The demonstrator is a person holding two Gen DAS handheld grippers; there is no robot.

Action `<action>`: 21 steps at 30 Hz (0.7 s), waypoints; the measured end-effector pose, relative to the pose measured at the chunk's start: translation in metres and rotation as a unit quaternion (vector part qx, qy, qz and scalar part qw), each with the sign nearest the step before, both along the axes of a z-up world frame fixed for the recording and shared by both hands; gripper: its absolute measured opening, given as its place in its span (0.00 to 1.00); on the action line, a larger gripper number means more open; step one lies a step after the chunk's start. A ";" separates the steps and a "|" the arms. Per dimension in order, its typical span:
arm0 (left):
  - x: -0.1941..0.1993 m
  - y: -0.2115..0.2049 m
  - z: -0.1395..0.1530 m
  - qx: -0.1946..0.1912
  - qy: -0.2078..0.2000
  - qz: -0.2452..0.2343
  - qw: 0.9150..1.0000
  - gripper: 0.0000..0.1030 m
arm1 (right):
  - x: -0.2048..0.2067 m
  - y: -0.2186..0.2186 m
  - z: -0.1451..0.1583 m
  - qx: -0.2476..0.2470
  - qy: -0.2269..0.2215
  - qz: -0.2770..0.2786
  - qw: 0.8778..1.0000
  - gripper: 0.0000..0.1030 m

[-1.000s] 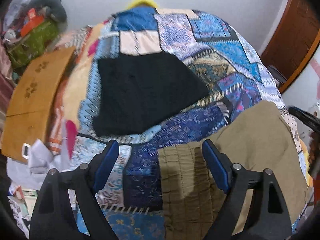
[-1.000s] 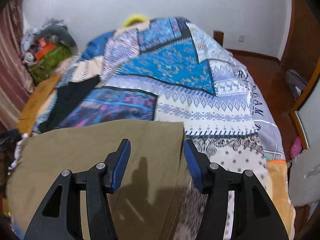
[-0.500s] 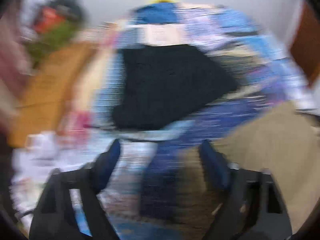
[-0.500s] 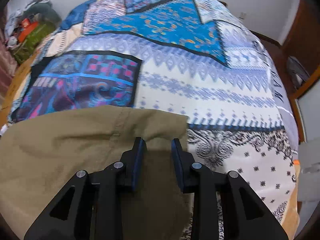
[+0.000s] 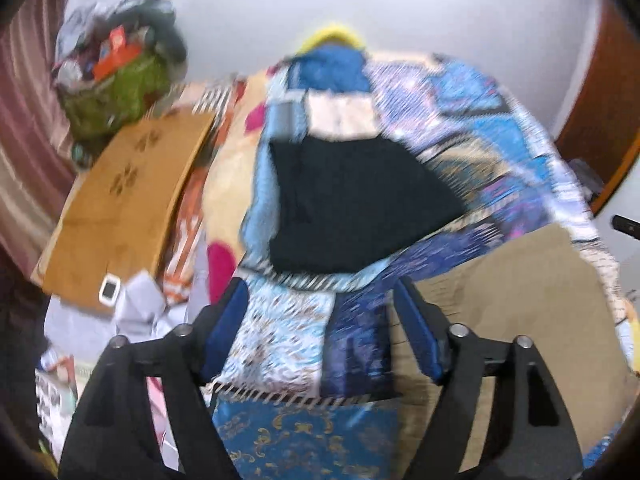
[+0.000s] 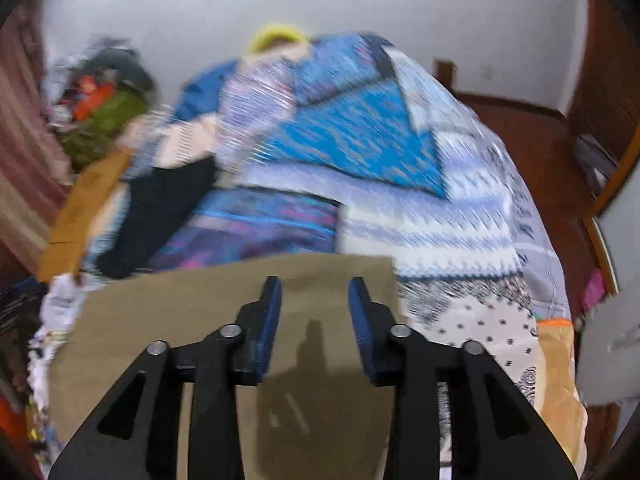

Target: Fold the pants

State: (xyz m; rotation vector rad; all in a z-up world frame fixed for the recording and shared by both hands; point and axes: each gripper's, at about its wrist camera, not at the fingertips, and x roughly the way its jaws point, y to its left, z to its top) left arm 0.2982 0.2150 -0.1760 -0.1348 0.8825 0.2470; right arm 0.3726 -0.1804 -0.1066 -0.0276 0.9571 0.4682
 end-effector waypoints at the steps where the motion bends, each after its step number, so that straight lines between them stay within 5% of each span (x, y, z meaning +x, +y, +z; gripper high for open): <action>1: -0.002 -0.006 0.010 -0.003 -0.011 -0.010 1.000 0.77 | -0.007 0.008 0.009 0.007 -0.009 0.012 1.000 0.40; 5: -0.003 -0.032 0.040 -0.039 -0.042 -0.057 0.997 0.85 | -0.040 0.045 0.034 0.031 -0.034 0.064 0.997 0.58; 9: 0.005 -0.055 0.042 -0.042 -0.040 -0.086 0.995 0.91 | -0.050 0.074 0.028 0.065 0.002 0.096 0.993 0.72; 21: 0.036 -0.099 -0.058 -0.035 0.118 -0.135 0.983 0.91 | -0.042 0.103 -0.074 -0.064 0.110 0.139 0.982 0.72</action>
